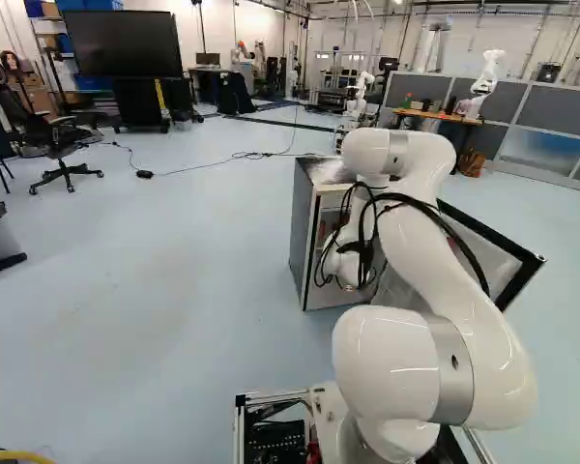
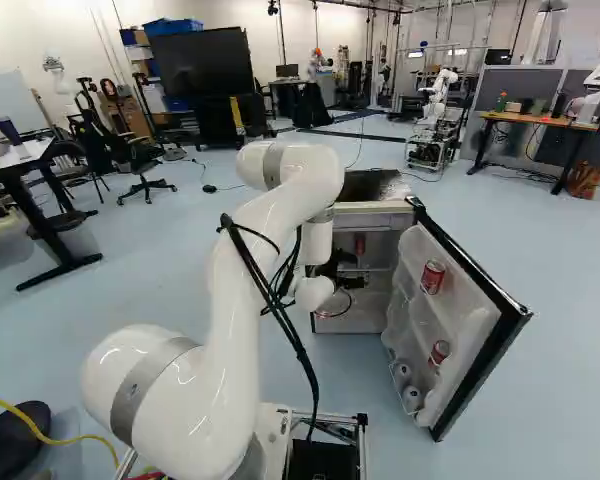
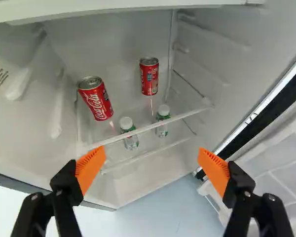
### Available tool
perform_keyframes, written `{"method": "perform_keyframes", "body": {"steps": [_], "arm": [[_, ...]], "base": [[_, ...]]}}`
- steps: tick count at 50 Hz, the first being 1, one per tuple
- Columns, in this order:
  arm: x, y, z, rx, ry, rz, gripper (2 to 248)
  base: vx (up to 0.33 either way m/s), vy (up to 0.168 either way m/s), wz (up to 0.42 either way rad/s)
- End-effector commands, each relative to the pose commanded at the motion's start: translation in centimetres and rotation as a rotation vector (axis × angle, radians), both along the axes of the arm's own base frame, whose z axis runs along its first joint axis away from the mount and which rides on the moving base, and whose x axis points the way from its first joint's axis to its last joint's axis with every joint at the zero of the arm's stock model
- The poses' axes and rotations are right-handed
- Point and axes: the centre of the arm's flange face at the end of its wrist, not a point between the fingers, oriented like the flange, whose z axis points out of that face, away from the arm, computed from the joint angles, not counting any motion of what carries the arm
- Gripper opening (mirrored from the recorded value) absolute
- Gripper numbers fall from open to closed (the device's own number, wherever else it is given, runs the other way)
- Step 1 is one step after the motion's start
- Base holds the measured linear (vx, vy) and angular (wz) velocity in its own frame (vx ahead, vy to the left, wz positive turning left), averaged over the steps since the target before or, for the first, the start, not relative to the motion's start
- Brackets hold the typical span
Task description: Grab a drink from the fridge
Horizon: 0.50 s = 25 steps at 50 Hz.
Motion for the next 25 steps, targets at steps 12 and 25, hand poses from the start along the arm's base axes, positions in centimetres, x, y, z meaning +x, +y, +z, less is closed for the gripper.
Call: {"method": "perform_keyframes", "body": {"steps": [12, 25], "arm": [[1.0, -0.2, -0.4, -0.004, -0.015, 0.002, 247], [2.1, -0.4, -0.7, -0.008, -0.029, 0.004, 247]], "base": [[0.000, 0.000, 0.000], [0.000, 0.000, 0.000]]}}
